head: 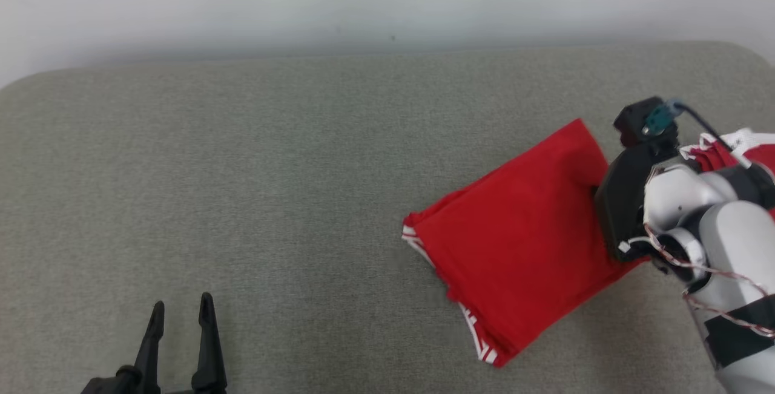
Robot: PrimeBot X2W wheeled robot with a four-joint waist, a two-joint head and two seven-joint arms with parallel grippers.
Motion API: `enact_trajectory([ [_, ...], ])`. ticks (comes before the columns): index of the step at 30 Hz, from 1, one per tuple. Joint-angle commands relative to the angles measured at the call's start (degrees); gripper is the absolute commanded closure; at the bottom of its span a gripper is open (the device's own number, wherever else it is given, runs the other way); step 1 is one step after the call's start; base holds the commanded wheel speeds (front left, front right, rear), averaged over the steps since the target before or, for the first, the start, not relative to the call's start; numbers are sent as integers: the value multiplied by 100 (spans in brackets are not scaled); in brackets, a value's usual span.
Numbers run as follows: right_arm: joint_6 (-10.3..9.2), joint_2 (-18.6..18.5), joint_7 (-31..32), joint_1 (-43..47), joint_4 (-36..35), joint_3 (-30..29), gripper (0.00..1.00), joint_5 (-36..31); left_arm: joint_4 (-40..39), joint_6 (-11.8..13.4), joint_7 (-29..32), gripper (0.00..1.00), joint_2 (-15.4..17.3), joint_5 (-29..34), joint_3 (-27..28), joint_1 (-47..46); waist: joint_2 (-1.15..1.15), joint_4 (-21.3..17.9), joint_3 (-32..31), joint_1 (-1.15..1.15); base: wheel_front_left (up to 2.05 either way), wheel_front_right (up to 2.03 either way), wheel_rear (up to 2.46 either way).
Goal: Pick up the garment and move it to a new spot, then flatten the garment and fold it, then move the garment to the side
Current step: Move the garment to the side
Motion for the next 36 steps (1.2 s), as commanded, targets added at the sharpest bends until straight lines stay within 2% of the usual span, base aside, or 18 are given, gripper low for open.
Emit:
enact_trajectory([
  [1,-14,-86,80,-118,-22,-25,100,2,-62,34,-16,0,-7,-44,-19,-72,-1,-164,148,-1,0,0,0],
  [9,-14,-412,371,-619,-253,-168,100,-52,-389,142,-16,0,-8,15,-68,-234,-1,-590,467,-1,0,0,0],
  [18,-14,-489,366,-980,-359,-507,100,-123,-518,78,-16,0,-5,216,16,-499,-1,-1009,805,-1,0,0,0],
  [24,-14,-483,316,-1148,-362,-746,100,-194,-544,14,-16,0,-5,321,47,-588,-1,-1144,941,-1,0,0,0],
  [36,-14,-526,257,-1285,-504,-1593,100,-480,-606,-106,-16,0,-5,555,159,-695,-1,-1325,1260,-1,0,0,0],
])
